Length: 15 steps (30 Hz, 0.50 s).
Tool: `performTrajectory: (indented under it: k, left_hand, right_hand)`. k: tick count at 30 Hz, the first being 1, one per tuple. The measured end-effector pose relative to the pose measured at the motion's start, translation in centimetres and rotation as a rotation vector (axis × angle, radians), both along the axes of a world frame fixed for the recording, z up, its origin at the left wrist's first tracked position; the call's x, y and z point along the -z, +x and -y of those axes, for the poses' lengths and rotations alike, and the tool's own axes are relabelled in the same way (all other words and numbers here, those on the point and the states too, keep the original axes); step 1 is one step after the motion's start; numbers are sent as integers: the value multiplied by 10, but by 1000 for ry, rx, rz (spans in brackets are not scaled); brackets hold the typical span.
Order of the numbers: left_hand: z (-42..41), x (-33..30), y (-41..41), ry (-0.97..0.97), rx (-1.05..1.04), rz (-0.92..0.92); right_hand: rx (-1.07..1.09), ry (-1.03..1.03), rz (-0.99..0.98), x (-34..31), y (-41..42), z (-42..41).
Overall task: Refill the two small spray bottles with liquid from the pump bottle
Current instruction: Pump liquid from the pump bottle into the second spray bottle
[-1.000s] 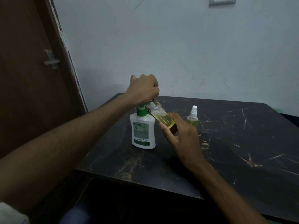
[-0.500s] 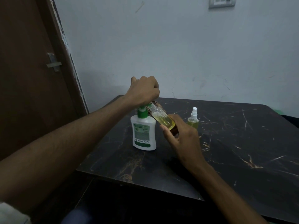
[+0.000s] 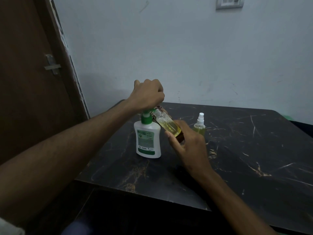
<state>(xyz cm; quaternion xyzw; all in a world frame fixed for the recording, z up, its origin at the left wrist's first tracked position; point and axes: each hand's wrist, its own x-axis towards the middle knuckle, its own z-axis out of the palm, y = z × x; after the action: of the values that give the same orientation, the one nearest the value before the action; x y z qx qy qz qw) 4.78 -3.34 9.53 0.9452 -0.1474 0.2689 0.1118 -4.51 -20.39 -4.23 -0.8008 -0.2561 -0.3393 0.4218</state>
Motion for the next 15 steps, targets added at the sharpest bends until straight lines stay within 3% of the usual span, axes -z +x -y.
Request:
performTrajectory:
  k: [15]
  left_hand:
    - [-1,-2,-1,-14,-1,-17]
  right_hand:
    - [18,-3,-1,3,4,0]
